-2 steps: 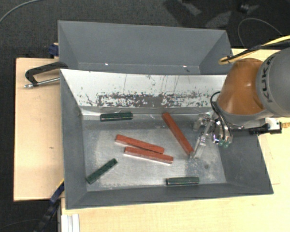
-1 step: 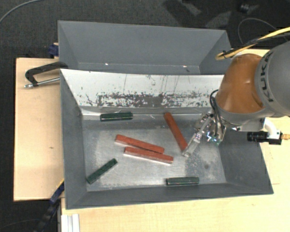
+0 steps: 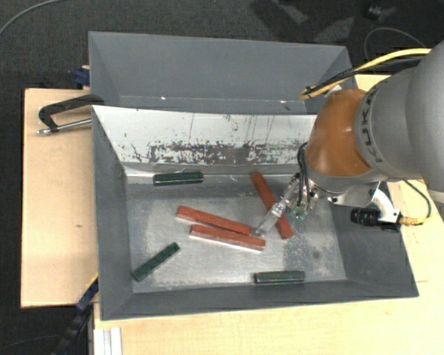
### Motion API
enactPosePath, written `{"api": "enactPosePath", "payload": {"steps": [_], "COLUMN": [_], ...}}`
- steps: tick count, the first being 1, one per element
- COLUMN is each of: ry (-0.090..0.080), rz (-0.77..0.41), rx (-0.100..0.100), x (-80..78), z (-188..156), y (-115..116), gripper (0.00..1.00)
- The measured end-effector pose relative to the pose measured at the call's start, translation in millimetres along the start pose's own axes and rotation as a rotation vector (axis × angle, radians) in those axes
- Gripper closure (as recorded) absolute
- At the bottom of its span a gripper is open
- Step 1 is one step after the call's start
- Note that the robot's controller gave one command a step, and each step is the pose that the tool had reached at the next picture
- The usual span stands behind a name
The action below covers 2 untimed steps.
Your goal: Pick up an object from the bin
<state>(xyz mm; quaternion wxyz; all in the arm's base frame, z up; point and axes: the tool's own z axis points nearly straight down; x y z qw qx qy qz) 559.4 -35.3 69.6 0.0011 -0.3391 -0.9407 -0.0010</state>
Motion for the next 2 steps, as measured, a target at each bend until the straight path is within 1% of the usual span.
{"api": "enactPosePath", "payload": {"steps": [1,2], "ry": [-0.002,-0.015], "rz": [0.000,-0.116], "rx": [0.001,-0.008], "x": [-1.0,15.5], "z": [-1.1,-235.1], "y": [-0.5,7.3], "gripper": [1.00,1.00]}}
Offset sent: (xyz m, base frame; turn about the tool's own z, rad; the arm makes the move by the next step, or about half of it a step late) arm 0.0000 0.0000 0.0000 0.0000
